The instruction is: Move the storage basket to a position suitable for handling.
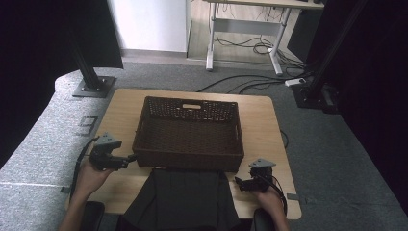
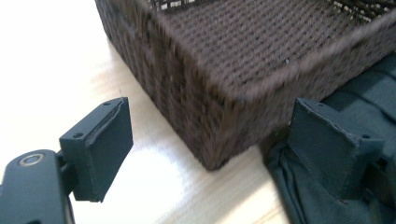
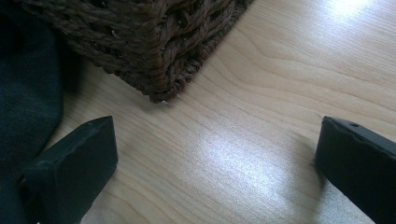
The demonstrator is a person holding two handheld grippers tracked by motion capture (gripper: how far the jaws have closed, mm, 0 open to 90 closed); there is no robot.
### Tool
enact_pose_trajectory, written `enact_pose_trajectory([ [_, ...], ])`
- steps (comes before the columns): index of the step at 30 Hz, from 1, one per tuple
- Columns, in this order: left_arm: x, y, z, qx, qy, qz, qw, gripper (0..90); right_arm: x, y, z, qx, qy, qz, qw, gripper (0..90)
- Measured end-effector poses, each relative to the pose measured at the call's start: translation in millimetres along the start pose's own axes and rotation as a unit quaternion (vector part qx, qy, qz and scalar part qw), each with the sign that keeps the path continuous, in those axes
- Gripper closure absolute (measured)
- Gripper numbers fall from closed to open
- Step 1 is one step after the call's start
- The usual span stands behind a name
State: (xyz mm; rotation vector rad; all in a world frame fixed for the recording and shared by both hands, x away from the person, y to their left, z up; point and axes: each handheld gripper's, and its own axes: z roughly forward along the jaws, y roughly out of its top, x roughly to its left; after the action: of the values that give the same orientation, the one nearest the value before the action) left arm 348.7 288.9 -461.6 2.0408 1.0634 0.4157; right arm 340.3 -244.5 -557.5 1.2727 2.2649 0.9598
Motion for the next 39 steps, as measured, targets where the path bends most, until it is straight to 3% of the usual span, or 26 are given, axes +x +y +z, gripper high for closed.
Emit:
enact_pose_trajectory([
  [8, 5.3, -29.6, 18.9, 0.018, 0.021, 0.01, 0.9996, 5.7, 0.0, 0.0, 0.0, 0.0, 0.0, 0.0, 1.0, 0.0],
  [11, 6.2, -33.6, 27.8, 0.04, 0.026, 0.02, 0.9987, 0.3, 0.0, 0.0, 0.0, 0.0, 0.0, 0.0, 1.0, 0.0],
  [15, 4.5, -37.8, 40.6, 0.073, 0.037, 0.036, 0.996, 0.0, 0.0, 0.0, 0.0, 0.0, 0.0, 0.0, 1.0, 0.0],
  [21, 7.5, -47.3, 54.1, 0.088, 0.034, 0.027, 0.9952, 0.0, 0.1, 0.0, 0.0, 0.0, 0.0, 0.0, 1.0, 0.0],
  [27, 11.1, -53.7, 61.5, 0.097, 0.035, 0.027, 0.9944, 0.0, 0.0, 0.0, 0.0, 0.0, 0.0, 0.0, 1.0, 0.0],
  [32, 16.0, -59.3, 62.0, 0.075, 0.028, 0.004, 0.9968, 0.0, 0.0, -0.2, -0.2, 0.0, 0.0, -0.001, 1.0, 0.0],
  [39, 13.0, -59.5, 62.8, 0.077, 0.04, 0.002, 0.9962, 0.0, 0.0, -0.2, -0.2, 0.0, 0.0, -0.001, 1.0, 0.0],
])
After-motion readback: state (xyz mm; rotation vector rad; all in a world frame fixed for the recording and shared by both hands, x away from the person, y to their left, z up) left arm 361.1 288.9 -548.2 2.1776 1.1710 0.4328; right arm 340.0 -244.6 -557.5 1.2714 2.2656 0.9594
